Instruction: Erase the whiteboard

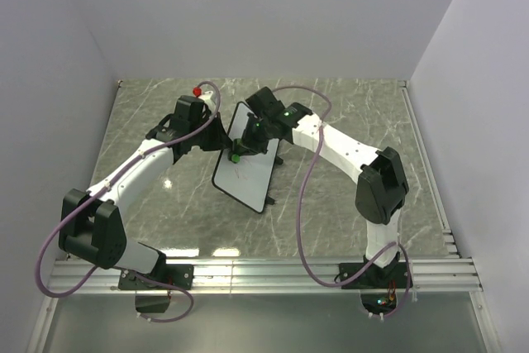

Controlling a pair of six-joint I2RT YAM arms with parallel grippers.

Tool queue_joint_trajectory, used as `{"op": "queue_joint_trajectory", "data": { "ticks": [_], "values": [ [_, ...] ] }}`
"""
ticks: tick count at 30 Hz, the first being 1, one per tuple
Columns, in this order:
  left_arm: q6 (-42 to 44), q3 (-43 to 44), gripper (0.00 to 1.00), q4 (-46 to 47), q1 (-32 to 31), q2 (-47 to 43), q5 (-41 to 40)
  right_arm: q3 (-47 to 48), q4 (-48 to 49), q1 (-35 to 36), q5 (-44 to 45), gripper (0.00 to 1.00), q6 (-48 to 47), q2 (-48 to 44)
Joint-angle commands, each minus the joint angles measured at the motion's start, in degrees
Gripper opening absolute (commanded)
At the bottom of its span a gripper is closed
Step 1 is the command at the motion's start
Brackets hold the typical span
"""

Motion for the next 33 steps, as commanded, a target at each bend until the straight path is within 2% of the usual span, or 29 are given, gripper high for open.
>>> {"op": "queue_joint_trajectory", "data": {
  "ticks": [1,4,8,13,16,23,26,28,31,33],
  "values": [
    [6.35,-2.55,0.00,-7.10,-1.51,-0.21,-2.25,-8.71,5.42,-2.41,0.79,0.00,0.14,-1.46],
    [6.35,-2.82,0.00,-6.74,-1.51,-0.74,-2.25,-14.78,5.88,-4.88,1.83,0.00,-1.35,-1.74],
    [6.44,-2.38,0.00,-6.92,-1.51,-0.39,-2.33,-18.47,3.24,-5.23,3.24,0.00,-4.42,0.37],
    [6.53,-2.46,0.00,-6.66,-1.51,-0.39,-2.24,-20.78,4.91,-4.18,1.84,0.00,-3.20,-0.24],
    [6.44,-2.81,0.00,-6.22,-1.51,-0.39,-2.16,-13.50,1.94,-3.04,1.84,0.00,-3.20,1.16],
    [6.62,-2.64,0.00,-6.48,-2.04,0.14,-2.51,16.53,-4.57,-1.72,-0.18,0.00,-1.01,8.36],
    [6.62,-2.55,0.00,-6.57,-2.13,-0.04,-2.77,23.94,-6.51,-1.63,-1.06,0.00,-0.13,12.32],
    [6.70,-2.55,0.00,-6.57,-2.21,-0.04,-3.03,24.67,-7.30,-1.71,-1.32,0.00,-0.04,13.90],
    [6.62,-2.82,0.00,-6.48,-2.13,-0.65,-3.12,18.98,-4.42,-1.54,-2.12,0.00,0.23,12.16],
    [6.62,-3.16,0.00,-6.39,-2.13,-0.83,-3.13,11.78,-2.66,-1.45,-2.03,0.00,0.40,10.32]
  ]
}}
